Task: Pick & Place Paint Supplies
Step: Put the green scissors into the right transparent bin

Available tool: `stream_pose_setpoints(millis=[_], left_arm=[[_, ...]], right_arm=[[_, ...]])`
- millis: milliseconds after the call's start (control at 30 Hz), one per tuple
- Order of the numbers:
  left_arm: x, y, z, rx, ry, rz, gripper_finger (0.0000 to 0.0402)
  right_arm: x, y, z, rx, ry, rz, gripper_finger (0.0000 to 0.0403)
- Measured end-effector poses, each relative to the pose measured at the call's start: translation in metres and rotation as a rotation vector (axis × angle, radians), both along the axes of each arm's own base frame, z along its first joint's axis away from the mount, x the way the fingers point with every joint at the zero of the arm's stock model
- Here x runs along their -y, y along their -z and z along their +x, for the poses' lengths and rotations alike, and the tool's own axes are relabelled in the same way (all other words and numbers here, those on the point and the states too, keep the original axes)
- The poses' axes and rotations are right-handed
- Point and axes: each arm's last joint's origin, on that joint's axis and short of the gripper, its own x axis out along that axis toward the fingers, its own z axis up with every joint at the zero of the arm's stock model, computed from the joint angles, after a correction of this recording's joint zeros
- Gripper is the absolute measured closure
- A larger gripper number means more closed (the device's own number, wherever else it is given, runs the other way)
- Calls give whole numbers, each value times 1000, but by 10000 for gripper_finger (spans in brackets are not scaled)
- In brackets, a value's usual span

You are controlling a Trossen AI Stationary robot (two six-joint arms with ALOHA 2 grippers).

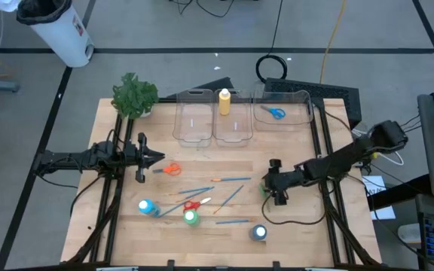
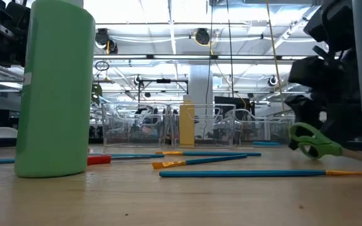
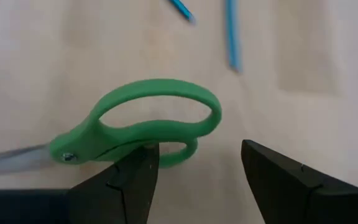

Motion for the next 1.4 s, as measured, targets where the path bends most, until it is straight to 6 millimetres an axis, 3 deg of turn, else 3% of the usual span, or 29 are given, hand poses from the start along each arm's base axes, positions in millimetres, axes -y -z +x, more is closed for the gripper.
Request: stream_pose_setpoints(millis=[167,400,667,1000,1200,1400], left_arm=[[0,0,0,0,0,0,355],[0,0,0,0,0,0,355],[0,0,0,0,0,0,355],[0,0,0,0,0,0,355],[0,0,0,0,0,0,355],[0,0,0,0,0,0,355]], right_arm=[[9,-12,-20,-42,96,-50,181],[16,-16,-42,-143,288,11,181],[15,-17,-40,-101,437,117,181],[2,-22,-30,-126,481,537,181],[1,-25,-25,-66,338,482,181],[6,-23,-22,18,301,239,181]])
